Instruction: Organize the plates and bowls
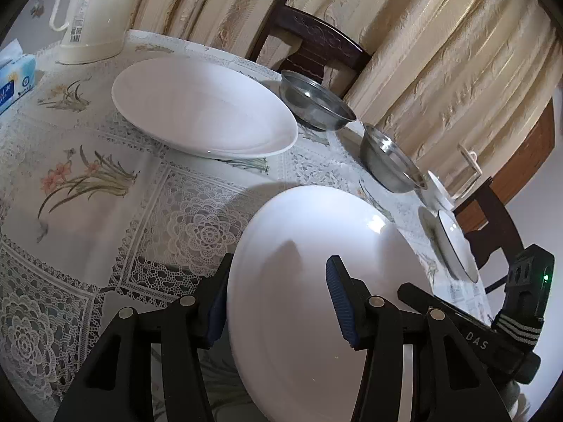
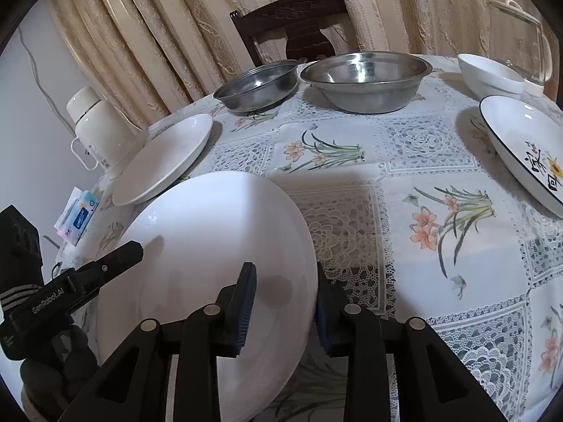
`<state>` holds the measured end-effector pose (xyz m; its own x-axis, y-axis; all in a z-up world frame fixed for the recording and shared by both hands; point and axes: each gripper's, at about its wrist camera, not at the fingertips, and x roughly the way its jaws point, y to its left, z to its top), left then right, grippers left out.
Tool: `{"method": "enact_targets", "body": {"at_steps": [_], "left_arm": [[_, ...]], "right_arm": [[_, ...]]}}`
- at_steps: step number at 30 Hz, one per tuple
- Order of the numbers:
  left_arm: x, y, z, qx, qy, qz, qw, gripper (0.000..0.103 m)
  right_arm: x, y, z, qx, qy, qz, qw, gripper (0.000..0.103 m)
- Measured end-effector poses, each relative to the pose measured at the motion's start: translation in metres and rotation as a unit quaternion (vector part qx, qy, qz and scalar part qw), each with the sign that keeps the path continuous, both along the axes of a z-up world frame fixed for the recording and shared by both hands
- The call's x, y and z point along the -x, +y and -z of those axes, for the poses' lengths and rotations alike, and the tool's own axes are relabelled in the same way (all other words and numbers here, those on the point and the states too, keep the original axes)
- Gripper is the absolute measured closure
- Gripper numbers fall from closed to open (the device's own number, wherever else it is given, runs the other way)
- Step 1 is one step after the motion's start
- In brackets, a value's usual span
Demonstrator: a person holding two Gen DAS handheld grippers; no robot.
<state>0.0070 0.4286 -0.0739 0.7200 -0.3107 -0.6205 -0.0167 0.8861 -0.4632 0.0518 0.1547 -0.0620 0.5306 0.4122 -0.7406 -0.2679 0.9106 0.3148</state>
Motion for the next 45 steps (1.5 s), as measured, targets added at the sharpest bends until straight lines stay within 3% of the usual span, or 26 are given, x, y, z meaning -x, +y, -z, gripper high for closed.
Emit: {"method": "enact_targets", "body": {"at_steps": [8,20,28,45], "left_arm": [[-0.001,0.000,-0.001,0.003,-0.001,0.000,1.0000,0.051],[-0.005,0.018,-0.010,0.001,0.013,-0.031,0.9994,0.049],[-0.014,0.053,-0.025,0.003,0.015,-0.080,0.9967,0.049],[-0.025,0.071,-0.018,0.027,0.027,-0.090,0.9952,0.048]], "right_arm": [[-0.010,0.007,-0.001,0.016,0.001,0.000,1.000,0.066],[-0.026,-0.013,-0.017,-0.010,-0.007,0.028,1.000,0.066],[-0.041,-0.010,-0.036,-0.033,-0.013,0.034,0.999,0.054],[-0.058,0.006,-0.037,-0.038,0.012,0.032,0.999,0.052]]}}
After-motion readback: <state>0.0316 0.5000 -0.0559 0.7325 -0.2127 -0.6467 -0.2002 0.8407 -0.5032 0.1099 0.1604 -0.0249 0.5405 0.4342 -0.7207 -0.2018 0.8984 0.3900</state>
